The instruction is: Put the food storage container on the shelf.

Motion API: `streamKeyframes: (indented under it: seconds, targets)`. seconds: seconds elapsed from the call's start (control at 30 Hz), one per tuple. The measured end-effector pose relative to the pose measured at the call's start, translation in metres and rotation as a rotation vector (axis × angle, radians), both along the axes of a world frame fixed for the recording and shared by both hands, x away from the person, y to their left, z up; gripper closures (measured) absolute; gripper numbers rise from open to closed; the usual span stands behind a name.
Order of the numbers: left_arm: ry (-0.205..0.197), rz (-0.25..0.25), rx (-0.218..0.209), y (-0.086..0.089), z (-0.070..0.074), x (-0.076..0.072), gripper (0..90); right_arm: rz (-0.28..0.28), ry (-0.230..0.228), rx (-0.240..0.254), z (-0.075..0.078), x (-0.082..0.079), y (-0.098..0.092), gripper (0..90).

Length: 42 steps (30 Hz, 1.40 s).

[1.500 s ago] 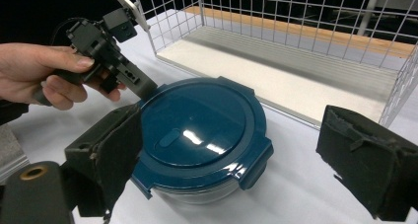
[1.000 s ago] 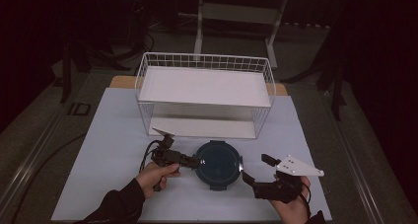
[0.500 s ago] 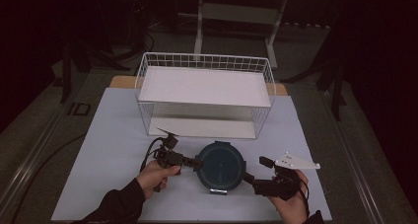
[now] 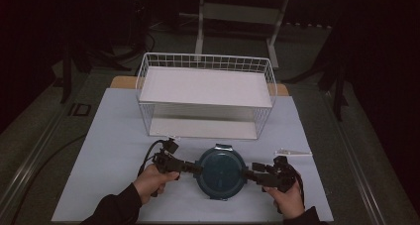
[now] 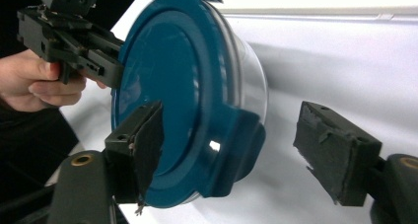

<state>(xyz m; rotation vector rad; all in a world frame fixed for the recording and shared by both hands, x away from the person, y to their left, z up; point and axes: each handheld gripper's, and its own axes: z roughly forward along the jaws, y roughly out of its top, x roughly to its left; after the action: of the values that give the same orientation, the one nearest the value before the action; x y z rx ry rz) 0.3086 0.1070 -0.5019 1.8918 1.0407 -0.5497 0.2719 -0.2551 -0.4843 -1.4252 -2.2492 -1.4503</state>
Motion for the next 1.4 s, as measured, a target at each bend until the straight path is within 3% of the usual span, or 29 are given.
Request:
streamKeyframes:
  seconds: [0.03,0.13,0.43,0.57,1.03,1.23,1.4]
  targets:
    - [-0.017,-0.007,-0.003,0.001,0.000,-0.003,57.2,0.011,0.032,0.022,-0.004,0.002,-0.002,32.1]
    - [-0.031,-0.013,-0.007,0.002,-0.001,-0.004,57.4,0.034,0.070,0.051,-0.009,0.003,-0.003,37.3]
    - [-0.061,-0.013,-0.014,0.004,-0.002,-0.009,57.6,0.098,0.102,0.084,-0.015,0.003,-0.001,53.8]
    - [-0.077,-0.001,-0.018,0.004,-0.003,-0.013,57.6,0.102,0.128,0.127,-0.019,0.003,-0.003,54.9]
    - [-0.117,0.093,-0.003,0.008,0.002,-0.028,57.1,0.077,0.132,0.152,-0.017,-0.004,0.003,56.2]
    - [-0.188,0.112,-0.010,0.015,0.017,-0.026,56.9,0.090,0.079,0.153,-0.003,0.001,0.009,56.1]
    - [-0.213,0.120,-0.007,0.020,0.024,-0.024,56.9,0.099,0.048,0.155,0.005,0.008,0.015,56.0]
